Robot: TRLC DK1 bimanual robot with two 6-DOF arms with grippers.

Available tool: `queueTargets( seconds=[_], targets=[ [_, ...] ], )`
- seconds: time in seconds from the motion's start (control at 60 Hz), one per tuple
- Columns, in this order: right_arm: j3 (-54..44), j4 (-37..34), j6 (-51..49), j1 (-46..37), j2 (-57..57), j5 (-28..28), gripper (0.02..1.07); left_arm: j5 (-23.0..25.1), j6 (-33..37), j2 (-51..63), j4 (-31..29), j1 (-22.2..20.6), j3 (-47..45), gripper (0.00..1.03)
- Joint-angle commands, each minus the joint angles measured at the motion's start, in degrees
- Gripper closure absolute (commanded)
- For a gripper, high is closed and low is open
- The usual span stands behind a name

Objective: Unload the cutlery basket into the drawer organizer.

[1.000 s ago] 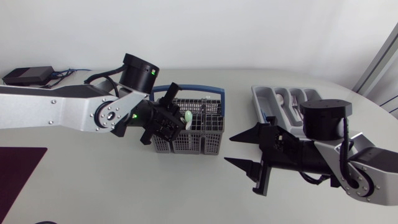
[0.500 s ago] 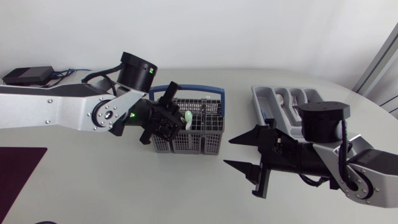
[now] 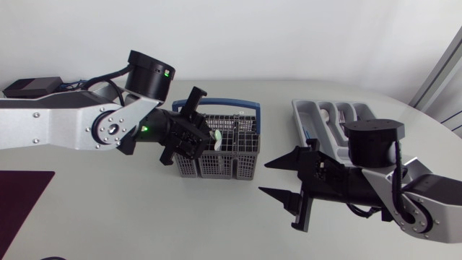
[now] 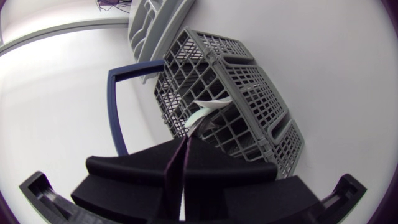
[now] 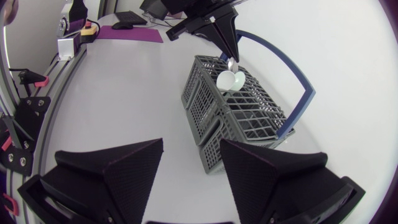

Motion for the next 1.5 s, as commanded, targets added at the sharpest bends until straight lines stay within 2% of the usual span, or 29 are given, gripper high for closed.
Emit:
queueTargets(
  seconds=[0.0, 0.133, 0.283, 0.483, 0.667, 1.133, 1.483],
  targets=[
    [-1.27, -0.06, 0.99, 0.47, -1.18, 0.27, 0.40, 0.69, -1.63, -1.62, -0.28, 0.51, 0.09, 0.94],
    [-1.09, -0.06, 1.52, 0.74, -2.49, 0.36, 0.40, 2.28, -4.97, -1.88, 0.24, 1.30, -0.53, 0.94],
    [-0.65, 0.02, 1.96, 1.79, -2.41, 1.15, 0.38, 4.03, -8.66, -2.59, 4.81, 1.91, -3.87, 0.94],
    [0.40, 0.02, 2.49, 3.99, -2.06, 3.08, 0.38, 6.67, -14.11, -4.08, 8.07, 2.88, -5.45, 0.94],
    [1.72, 0.02, 3.28, 4.60, -1.09, 3.43, 0.38, 8.34, -16.84, -5.22, 8.07, 3.32, -5.80, 0.94],
    [6.47, 3.63, 7.85, 9.17, 4.98, 8.18, 0.38, 12.65, -24.13, -6.37, 3.41, 5.25, -3.17, 0.94],
    [6.91, 3.10, 7.93, 10.49, 4.36, 9.06, 0.38, 12.74, -26.50, -7.33, 3.67, 5.34, -1.15, 0.94]
  ],
)
